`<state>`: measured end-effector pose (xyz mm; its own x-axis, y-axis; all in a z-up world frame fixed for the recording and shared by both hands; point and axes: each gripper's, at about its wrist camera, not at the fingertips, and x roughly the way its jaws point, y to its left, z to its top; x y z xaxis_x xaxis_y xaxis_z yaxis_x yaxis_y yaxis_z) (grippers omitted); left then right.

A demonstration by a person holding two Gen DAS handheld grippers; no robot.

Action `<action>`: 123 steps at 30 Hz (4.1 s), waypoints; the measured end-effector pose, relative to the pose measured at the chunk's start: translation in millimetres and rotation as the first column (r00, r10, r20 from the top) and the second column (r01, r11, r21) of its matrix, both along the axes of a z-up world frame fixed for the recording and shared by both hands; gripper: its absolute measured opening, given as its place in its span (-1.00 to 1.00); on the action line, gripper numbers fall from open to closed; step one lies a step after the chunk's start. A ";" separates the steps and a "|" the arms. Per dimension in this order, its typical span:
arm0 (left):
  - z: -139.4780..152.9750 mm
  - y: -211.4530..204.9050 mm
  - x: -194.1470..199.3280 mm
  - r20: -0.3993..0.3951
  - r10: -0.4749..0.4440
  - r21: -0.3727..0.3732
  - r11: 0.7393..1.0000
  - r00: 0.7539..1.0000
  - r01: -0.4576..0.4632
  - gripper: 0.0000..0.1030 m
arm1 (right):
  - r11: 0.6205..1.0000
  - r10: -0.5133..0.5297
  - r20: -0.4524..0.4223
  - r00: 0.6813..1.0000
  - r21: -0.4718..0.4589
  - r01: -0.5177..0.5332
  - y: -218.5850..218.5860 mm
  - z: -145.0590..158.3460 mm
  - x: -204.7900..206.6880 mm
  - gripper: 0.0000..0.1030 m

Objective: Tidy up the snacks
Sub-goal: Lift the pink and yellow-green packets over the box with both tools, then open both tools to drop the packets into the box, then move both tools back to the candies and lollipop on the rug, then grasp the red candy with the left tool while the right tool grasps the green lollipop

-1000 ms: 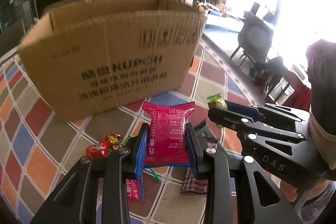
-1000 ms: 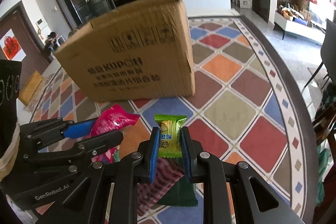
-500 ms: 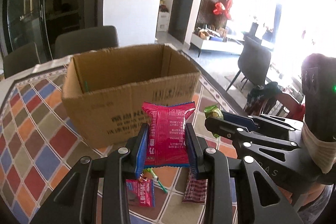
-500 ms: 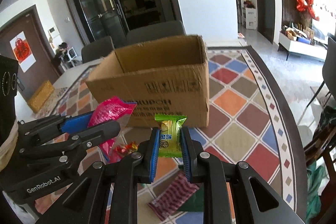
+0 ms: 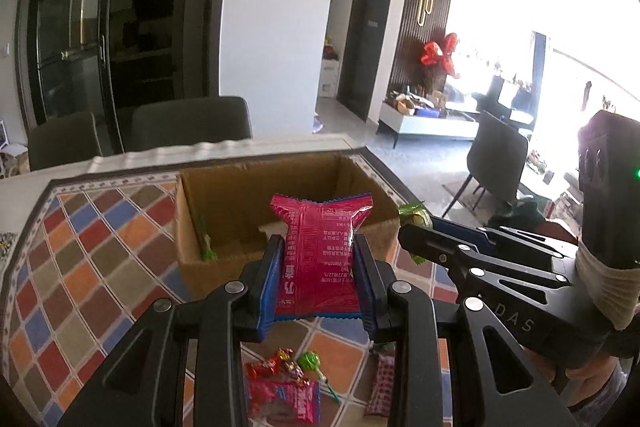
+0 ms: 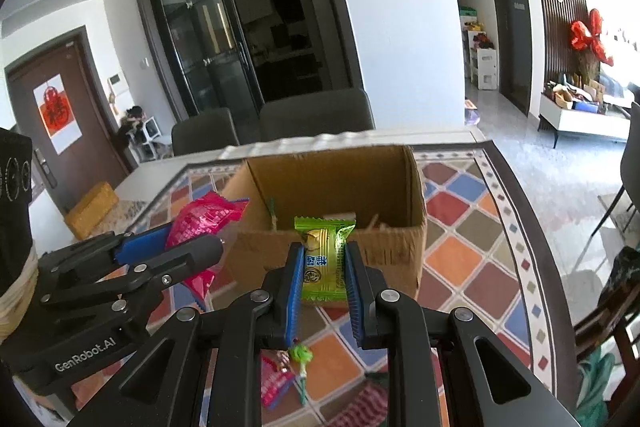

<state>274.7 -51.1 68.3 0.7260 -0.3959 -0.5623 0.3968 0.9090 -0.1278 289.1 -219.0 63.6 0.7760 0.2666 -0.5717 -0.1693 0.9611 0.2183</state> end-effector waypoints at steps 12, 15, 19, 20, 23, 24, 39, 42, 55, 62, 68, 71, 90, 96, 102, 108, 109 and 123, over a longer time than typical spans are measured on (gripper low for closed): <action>14.9 9.4 46.8 -0.005 0.038 0.009 0.999 0.999 -0.038 -0.35 | 1.000 0.010 0.015 1.000 0.002 -0.010 5.0 18.7 36.2 -0.59; 12.3 10.4 60.5 -0.033 0.043 0.008 0.999 0.999 -0.043 -0.35 | 1.000 0.012 0.001 1.000 -0.007 -0.012 6.4 17.7 49.2 -0.59; 5.9 12.6 76.4 -0.070 0.055 0.005 0.999 0.996 -0.054 -0.35 | 1.000 0.014 -0.023 1.000 -0.022 -0.014 9.6 13.8 65.7 -0.59; 4.2 13.1 78.6 -0.076 0.057 0.005 0.998 0.996 -0.056 -0.35 | 1.000 0.014 -0.029 0.999 -0.025 -0.015 9.9 12.5 69.4 -0.59; -2.1 14.2 89.2 -0.094 0.066 0.013 0.998 0.993 -0.065 -0.35 | 0.999 0.017 -0.051 0.999 -0.033 -0.019 10.7 7.2 80.5 -0.59; -4.6 14.3 93.5 -0.099 0.069 0.021 0.998 0.993 -0.067 -0.35 | 0.999 0.016 -0.059 0.998 -0.037 -0.019 11.4 4.0 83.7 -0.59; -7.5 22.0 74.7 -0.050 0.112 0.088 0.990 0.992 -0.107 0.05 | 0.998 -0.008 -0.069 0.998 -0.059 0.004 16.8 -7.0 82.9 -0.26; -4.8 25.3 62.2 -0.030 0.117 0.089 0.989 0.993 -0.114 0.05 | 0.999 -0.004 -0.054 0.999 -0.053 0.001 17.6 -3.9 71.7 -0.26; -1.0 37.5 14.9 -0.001 0.106 0.083 0.991 0.994 -0.105 0.10 | 0.999 0.039 -0.014 0.999 -0.034 -0.039 29.6 0.1 28.2 -0.26; -14.5 44.2 -3.1 -0.010 0.100 0.098 0.990 0.995 -0.099 0.10 | 0.998 0.052 -0.028 0.998 -0.033 -0.052 35.5 -11.8 11.0 -0.26; -30.7 44.2 -15.8 -0.031 0.077 0.112 0.991 0.997 -0.073 0.10 | 0.997 0.068 -0.057 0.996 -0.028 -0.070 39.7 -25.3 1.5 -0.26; -39.6 44.6 -18.1 -0.052 0.067 0.118 0.991 0.996 -0.061 0.10 | 0.997 0.072 -0.080 0.994 -0.024 -0.075 39.8 -34.5 -2.4 -0.26; -111.6 40.1 -20.5 -0.211 0.004 0.149 0.988 0.977 0.028 0.10 | 0.993 0.104 -0.259 0.960 -0.021 -0.113 47.5 -102.9 -5.9 -0.26; -132.5 37.5 -12.7 -0.258 -0.027 0.168 0.983 0.966 0.072 0.09 | 0.992 0.109 -0.305 0.946 -0.023 -0.122 50.7 -120.7 -1.4 -0.27; -149.6 34.1 -7.0 -0.287 -0.054 0.183 0.977 0.956 0.110 0.08 | 0.992 0.111 -0.349 0.930 -0.024 -0.127 52.6 -137.7 6.7 -0.31; -161.8 34.4 5.2 -0.316 -0.057 0.182 0.976 0.947 0.119 0.06 | 0.991 0.116 -0.364 0.924 -0.021 -0.133 55.3 -146.9 14.9 -0.32; -163.8 34.0 7.3 -0.320 -0.057 0.183 0.976 0.946 0.121 0.05 | 0.991 0.117 -0.365 0.924 -0.023 -0.135 56.7 -147.9 16.1 -0.32; -181.7 29.8 29.3 -0.362 -0.071 0.165 0.976 0.929 0.139 -0.03 | 0.991 0.112 -0.394 0.912 -0.027 -0.134 60.1 -163.4 31.3 -0.45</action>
